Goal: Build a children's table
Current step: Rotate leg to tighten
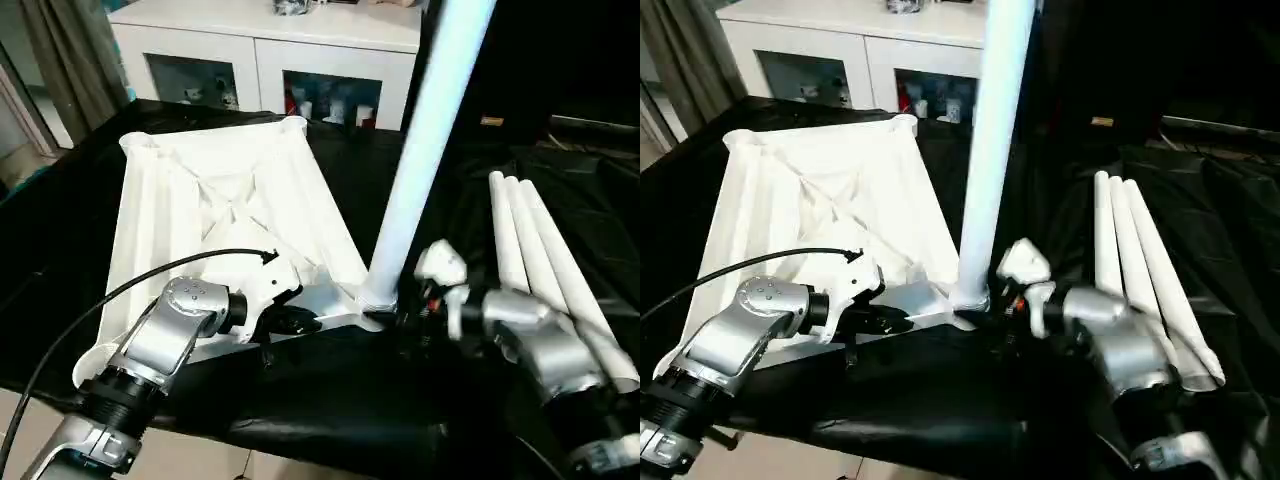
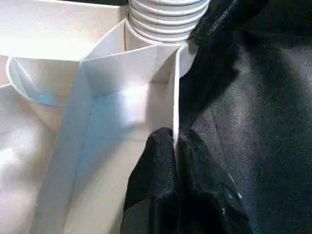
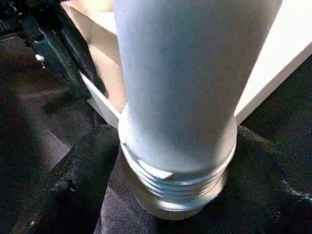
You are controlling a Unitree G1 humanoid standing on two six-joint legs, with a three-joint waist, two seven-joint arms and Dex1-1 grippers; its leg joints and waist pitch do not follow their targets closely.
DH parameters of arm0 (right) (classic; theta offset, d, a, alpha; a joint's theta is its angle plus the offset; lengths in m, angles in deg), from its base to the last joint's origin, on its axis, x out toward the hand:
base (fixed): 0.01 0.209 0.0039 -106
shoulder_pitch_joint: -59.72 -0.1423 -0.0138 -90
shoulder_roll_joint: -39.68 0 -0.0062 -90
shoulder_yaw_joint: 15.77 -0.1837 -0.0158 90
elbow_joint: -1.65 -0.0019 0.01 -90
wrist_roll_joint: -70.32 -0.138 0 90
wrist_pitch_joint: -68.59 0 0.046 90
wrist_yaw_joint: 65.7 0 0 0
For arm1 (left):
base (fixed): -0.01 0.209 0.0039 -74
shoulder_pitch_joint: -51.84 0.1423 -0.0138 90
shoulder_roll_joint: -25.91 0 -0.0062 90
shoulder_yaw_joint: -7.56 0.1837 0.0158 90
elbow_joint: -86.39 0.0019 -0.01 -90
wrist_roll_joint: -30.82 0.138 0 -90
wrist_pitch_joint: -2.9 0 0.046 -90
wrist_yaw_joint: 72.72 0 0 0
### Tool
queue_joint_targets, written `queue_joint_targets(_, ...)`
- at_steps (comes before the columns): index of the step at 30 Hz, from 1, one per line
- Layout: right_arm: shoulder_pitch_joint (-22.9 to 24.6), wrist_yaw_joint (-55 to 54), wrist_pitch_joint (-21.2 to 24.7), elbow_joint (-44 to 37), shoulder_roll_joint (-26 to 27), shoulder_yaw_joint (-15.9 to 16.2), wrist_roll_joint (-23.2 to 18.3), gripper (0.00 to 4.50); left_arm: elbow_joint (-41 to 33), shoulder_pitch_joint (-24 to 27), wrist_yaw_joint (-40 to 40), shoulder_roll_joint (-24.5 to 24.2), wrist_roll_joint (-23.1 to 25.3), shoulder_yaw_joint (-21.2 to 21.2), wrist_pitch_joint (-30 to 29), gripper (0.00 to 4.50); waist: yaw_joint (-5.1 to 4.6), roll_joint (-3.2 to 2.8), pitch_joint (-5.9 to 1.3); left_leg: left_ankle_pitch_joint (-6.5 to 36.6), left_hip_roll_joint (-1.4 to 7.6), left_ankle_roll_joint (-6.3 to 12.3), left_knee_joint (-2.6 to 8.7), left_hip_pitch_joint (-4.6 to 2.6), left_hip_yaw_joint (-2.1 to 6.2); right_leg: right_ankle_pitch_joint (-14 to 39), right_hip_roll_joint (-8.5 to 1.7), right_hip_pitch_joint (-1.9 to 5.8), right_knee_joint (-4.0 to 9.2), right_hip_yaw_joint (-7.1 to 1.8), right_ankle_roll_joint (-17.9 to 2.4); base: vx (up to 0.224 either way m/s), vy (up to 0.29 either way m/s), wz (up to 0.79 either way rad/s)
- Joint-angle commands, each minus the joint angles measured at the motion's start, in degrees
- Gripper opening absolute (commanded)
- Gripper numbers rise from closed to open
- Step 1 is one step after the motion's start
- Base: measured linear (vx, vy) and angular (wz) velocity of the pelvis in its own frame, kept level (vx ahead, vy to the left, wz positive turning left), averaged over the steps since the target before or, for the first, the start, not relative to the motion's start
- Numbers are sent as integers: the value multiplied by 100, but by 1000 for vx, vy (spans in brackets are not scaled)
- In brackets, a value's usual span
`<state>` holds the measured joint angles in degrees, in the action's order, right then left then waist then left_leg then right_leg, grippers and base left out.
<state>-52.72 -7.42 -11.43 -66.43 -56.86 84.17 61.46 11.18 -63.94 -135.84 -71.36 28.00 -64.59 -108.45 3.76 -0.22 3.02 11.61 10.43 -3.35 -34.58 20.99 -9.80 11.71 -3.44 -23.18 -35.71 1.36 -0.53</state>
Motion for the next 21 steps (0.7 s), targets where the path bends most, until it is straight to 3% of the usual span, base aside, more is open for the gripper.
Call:
queue_joint_targets(1,-19,22,68,-1,20,7,-22,360,-204,-50,-119,70,-166,61,75,0,6,13,-398,366,216,462,348,-37,38,-268,-373,360,312,-188,-1650,0,0,0)
queue_joint_targets(3,-20,45,77,-6,23,-2,-55,360,-197,-52,-116,73,-163,60,75,0,6,13,-400,367,216,459,347,-38,39,-267,-373,362,311,-188,-1650,0,0,0)
queue_joint_targets(4,-19,55,82,-6,25,-12,-81,333,-200,-52,-116,74,-164,60,69,0,6,19,-402,340,215,467,346,-33,39,-300,-373,367,305,-189,-1653,0,0,0)
queue_joint_targets(8,-8,102,79,-30,28,-44,-135,303,-211,-47,-123,74,-171,61,56,0,13,20,-403,320,213,485,341,-33,35,-315,-375,366,304,-188,-1658,0,0,0)
queue_joint_targets(14,36,171,16,-89,9,-72,-198,303,-219,-35,-147,66,-175,72,48,0,18,18,-401,342,215,474,341,-36,36,-287,-373,364,305,-189,-1657,0,0,0)
queue_joint_targets(15,40,201,71,-98,12,-81,-241,340,-218,-34,-148,65,-174,73,49,0,20,18,-403,341,215,476,339,-38,34,-294,-375,363,306,-191,-1658,0,0,0)
queue_joint_targets(21,62,164,58,-131,10,-77,-196,357,-208,-38,-161,66,-167,73,49,0,21,4,-402,370,216,474,337,-37,36,-290,-374,361,309,-187,-1667,0,0,0)
